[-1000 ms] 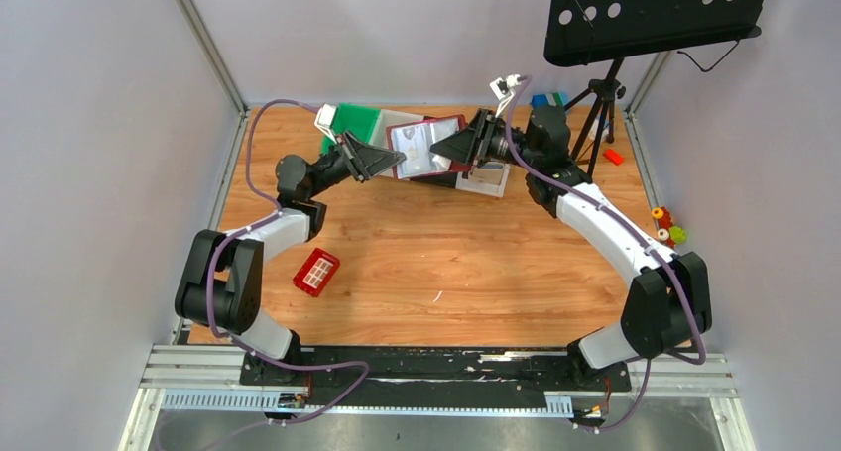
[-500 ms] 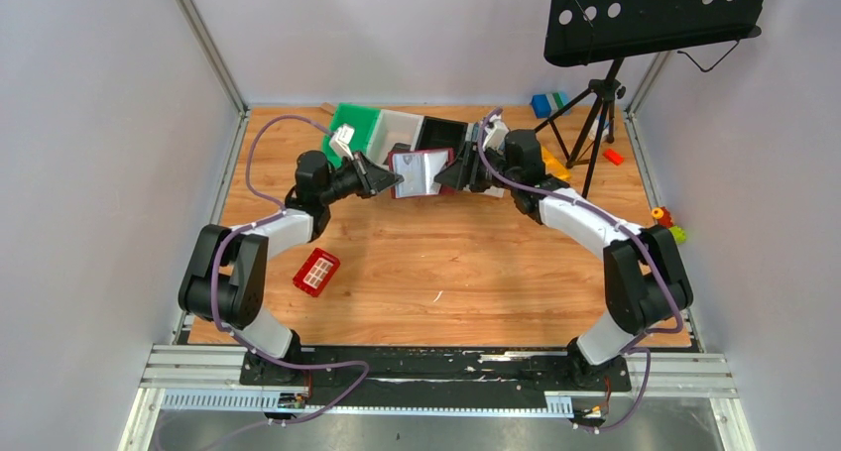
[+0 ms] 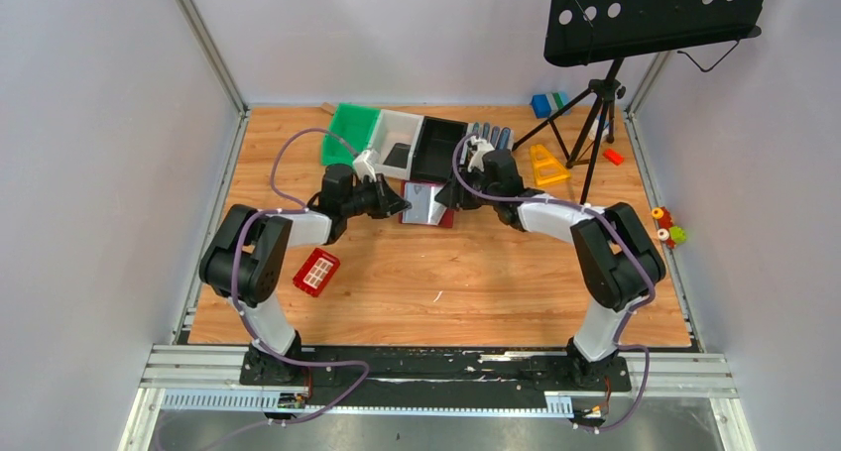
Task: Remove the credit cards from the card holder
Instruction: Move the storage box to the center of the board.
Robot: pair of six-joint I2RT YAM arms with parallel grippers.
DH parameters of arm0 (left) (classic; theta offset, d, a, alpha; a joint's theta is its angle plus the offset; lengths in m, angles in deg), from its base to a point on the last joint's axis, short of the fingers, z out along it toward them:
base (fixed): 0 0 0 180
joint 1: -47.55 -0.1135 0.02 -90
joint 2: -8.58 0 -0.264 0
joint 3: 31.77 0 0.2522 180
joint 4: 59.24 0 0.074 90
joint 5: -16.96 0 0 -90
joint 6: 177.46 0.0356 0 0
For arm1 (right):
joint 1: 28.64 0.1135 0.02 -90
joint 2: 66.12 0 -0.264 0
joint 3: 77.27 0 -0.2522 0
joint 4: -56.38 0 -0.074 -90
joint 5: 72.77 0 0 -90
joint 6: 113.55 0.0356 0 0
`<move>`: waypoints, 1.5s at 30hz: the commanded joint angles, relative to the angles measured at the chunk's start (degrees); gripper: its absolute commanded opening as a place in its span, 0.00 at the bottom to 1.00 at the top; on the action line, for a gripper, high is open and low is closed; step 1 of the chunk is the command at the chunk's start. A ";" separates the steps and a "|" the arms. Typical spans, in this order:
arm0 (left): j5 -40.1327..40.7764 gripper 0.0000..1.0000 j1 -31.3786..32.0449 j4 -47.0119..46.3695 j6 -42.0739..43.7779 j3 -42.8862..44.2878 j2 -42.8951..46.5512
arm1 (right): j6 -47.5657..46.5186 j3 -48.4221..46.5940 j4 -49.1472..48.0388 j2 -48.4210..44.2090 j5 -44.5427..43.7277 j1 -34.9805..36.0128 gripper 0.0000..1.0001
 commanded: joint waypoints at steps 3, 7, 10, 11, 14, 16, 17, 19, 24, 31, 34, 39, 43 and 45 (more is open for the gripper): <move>5.46 0.00 4.16 3.68 11.69 7.24 -4.17 | -4.35 -0.85 -15.15 4.93 -1.67 0.29 0.50; 6.81 0.00 4.40 -2.40 9.57 9.12 -8.11 | -6.38 -4.13 -22.48 11.25 3.88 1.50 0.47; 7.69 0.00 4.40 -3.96 9.61 11.82 -11.56 | -8.92 -5.10 -26.00 13.13 3.77 2.93 0.47; 7.69 0.00 4.40 -5.41 9.23 12.05 -12.24 | -8.96 -5.23 -27.16 13.61 3.81 3.07 0.47; 8.16 0.00 4.40 -8.54 8.96 12.04 -13.57 | -9.82 -6.93 -27.77 15.05 3.53 3.42 0.48; 8.22 0.00 4.44 -10.03 8.73 11.85 -14.42 | -9.86 -8.61 -26.76 16.28 3.76 3.59 0.48; 7.50 0.00 4.45 -11.69 8.07 11.50 -14.86 | -9.90 -8.97 -26.77 16.60 3.62 3.76 0.47; 6.78 0.00 4.48 -17.08 6.50 10.24 -15.65 | -10.57 -8.58 -27.21 16.33 2.34 4.18 0.45; 6.65 0.00 4.54 -20.62 5.04 10.88 -17.05 | -11.61 -8.77 -26.92 16.00 0.43 4.76 0.45; 6.53 0.00 4.91 -24.39 3.53 11.35 -17.23 | -11.92 -7.28 -30.63 15.29 0.52 4.60 0.45; 6.94 0.00 4.92 -24.69 4.01 11.81 -17.93 | -11.15 -6.29 -33.67 15.48 1.14 4.08 0.45; 6.17 0.00 4.92 -26.12 3.89 13.87 -20.81 | -8.38 -5.19 -36.88 15.99 3.08 2.32 0.44; 4.28 0.00 4.61 -25.65 2.98 16.41 -23.07 | -7.15 -5.33 -37.73 16.52 4.68 1.28 0.44; 3.62 0.00 4.70 -25.39 3.28 16.79 -23.24 | -6.85 -5.03 -38.38 16.48 5.24 1.09 0.42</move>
